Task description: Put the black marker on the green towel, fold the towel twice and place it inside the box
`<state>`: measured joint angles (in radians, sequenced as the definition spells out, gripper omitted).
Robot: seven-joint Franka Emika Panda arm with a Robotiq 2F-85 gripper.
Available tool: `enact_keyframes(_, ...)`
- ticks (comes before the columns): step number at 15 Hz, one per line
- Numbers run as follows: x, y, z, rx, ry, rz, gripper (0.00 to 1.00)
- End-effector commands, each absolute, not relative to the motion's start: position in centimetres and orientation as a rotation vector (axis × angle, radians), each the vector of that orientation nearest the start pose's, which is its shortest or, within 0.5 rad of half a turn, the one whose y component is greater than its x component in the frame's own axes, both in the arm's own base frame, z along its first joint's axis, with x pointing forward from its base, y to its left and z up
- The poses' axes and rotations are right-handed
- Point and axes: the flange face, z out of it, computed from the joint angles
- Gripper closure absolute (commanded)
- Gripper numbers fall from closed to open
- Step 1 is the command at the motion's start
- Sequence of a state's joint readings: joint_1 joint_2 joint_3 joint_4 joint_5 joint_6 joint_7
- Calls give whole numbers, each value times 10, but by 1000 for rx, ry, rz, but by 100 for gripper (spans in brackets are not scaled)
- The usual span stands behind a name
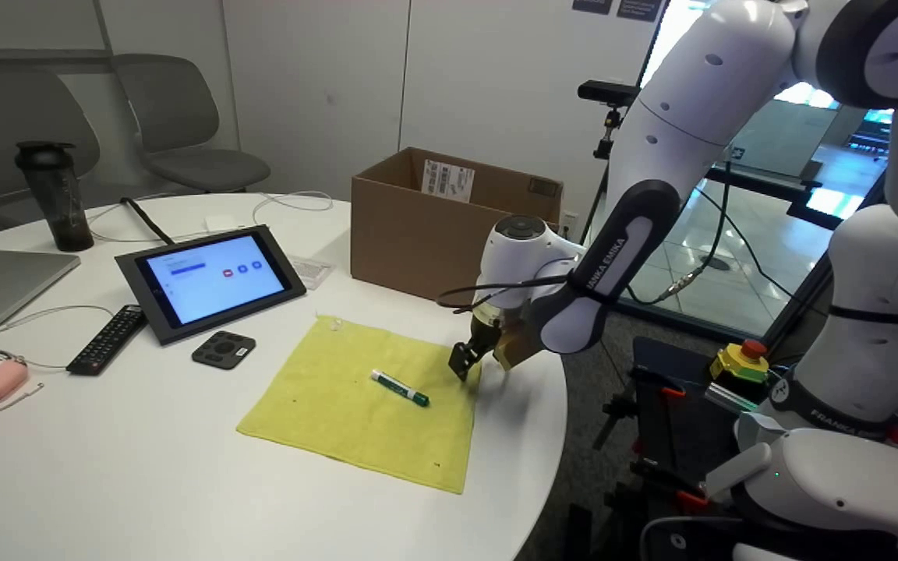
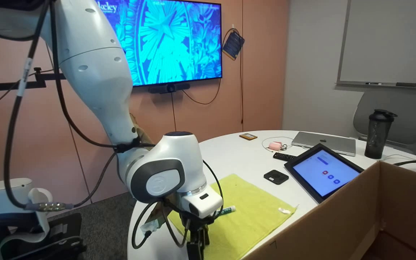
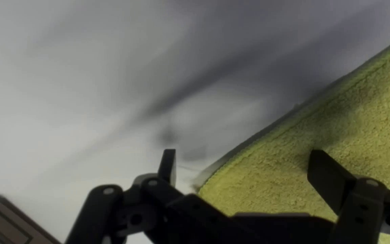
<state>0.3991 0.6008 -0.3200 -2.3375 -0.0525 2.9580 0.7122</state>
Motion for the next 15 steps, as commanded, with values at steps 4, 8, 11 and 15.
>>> enact_keyframes(4, 501, 19, 88, -2997, 882, -262, 0)
enact_keyframes(8, 506, -1, 86, -2937, 885, -281, 0)
enact_keyframes(11, 509, -16, 90, -2917, 870, -298, 0)
enact_keyframes(15, 512, -24, 90, -2907, 841, -299, 0)
